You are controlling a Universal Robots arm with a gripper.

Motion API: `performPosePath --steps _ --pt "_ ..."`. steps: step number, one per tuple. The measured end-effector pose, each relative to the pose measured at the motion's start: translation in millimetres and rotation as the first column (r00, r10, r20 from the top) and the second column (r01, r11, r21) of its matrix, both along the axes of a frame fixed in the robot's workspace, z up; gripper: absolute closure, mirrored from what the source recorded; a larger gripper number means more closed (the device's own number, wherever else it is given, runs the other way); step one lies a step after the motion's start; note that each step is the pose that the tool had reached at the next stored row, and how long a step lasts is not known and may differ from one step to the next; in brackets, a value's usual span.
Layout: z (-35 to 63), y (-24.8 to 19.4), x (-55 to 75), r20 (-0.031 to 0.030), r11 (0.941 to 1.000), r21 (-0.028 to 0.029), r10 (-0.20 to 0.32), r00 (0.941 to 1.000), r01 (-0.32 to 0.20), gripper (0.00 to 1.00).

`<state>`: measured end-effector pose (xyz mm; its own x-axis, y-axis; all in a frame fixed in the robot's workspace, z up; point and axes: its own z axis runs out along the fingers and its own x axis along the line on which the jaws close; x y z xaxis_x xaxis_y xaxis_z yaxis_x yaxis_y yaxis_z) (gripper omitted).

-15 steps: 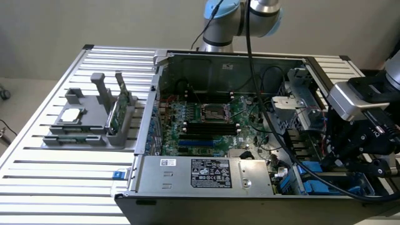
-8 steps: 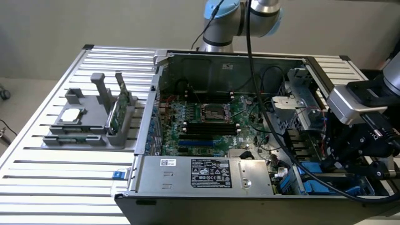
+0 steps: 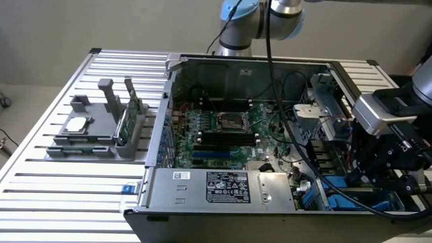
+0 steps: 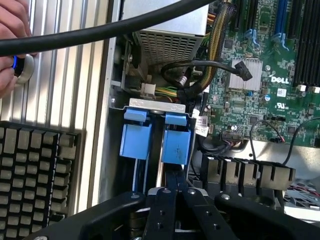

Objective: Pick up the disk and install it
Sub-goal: 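Insert the disk into the insertion slot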

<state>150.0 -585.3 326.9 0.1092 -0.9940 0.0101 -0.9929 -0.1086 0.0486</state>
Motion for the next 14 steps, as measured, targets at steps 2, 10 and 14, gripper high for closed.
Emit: performPosePath --steps 2,10,14 --pt "4.6 -0.1 0.0 -0.0015 1.0000 0.0021 0.000 1.0000 0.000 0.89" --pt "36.3 0.0 -3.4 -0.0021 1.0000 -0.0012 0.000 1.0000 0.000 0.89" --pt "52.8 0.0 -7.3 -0.0021 1.0000 -0.0015 0.000 1.0000 0.000 0.89"
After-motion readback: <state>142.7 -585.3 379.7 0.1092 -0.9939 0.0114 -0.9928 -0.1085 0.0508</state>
